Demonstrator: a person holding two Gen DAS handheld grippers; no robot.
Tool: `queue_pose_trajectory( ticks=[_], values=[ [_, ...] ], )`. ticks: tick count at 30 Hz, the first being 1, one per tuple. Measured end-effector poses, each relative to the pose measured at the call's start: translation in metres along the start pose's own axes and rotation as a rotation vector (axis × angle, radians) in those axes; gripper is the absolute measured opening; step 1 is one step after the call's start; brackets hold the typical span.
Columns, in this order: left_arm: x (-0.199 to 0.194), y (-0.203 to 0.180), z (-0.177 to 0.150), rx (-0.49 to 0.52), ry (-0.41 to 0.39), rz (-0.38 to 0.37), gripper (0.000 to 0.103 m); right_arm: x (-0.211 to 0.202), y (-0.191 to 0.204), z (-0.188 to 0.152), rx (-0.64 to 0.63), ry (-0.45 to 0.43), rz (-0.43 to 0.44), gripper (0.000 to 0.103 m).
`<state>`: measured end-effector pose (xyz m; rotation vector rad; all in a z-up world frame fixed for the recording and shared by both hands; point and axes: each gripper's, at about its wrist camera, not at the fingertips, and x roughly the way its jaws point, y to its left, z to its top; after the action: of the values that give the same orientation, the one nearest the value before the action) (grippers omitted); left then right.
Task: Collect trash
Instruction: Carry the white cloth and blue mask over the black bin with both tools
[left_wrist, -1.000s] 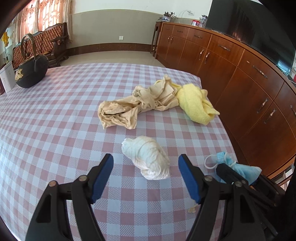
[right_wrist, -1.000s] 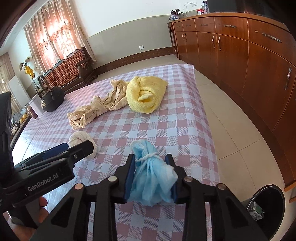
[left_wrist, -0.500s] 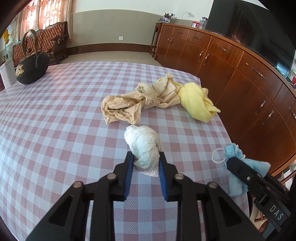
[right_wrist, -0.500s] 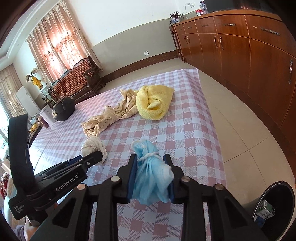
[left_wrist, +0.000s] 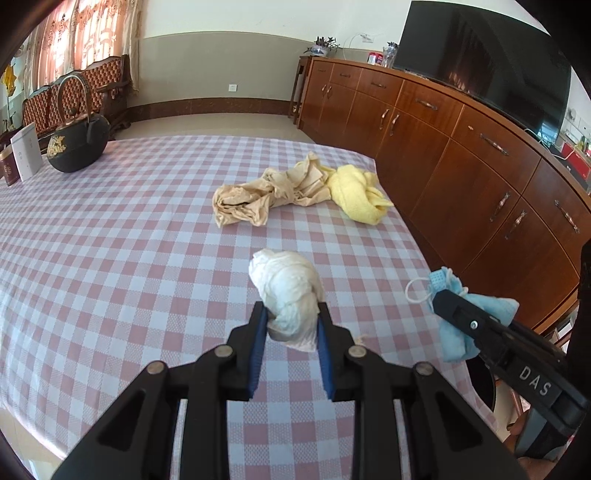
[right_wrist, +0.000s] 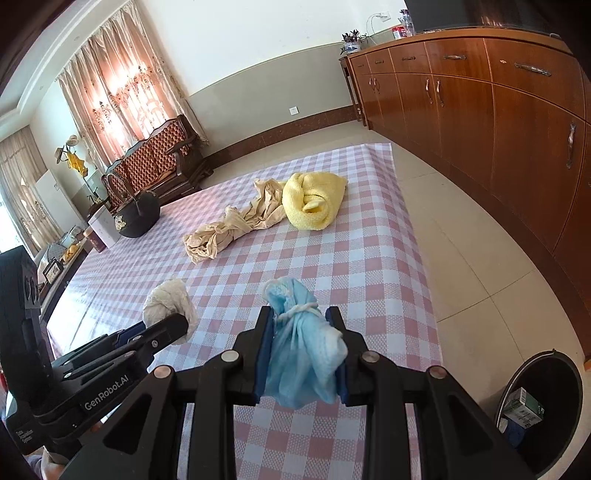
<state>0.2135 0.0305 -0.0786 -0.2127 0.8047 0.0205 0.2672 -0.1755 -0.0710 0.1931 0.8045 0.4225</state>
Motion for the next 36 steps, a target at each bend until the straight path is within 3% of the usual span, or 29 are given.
queue_pose_trajectory(
  ticks=[15,25,36],
  values=[
    [-0.039,-0.051,-0.022,0.085,-0.022,-0.091,0.027,-0.071,-0.028,-0.033,0.045,-0.037,-0.041,0.031],
    [-0.047,-0.113,-0.035,0.166,0.0,-0.202,0.027,-0.127,-0.085,-0.046,0.127,-0.1,-0.142,0.031],
    [-0.025,-0.199,-0.055,0.263,0.101,-0.332,0.027,-0.175,-0.169,-0.073,0.255,-0.123,-0.268,0.031]
  ],
)
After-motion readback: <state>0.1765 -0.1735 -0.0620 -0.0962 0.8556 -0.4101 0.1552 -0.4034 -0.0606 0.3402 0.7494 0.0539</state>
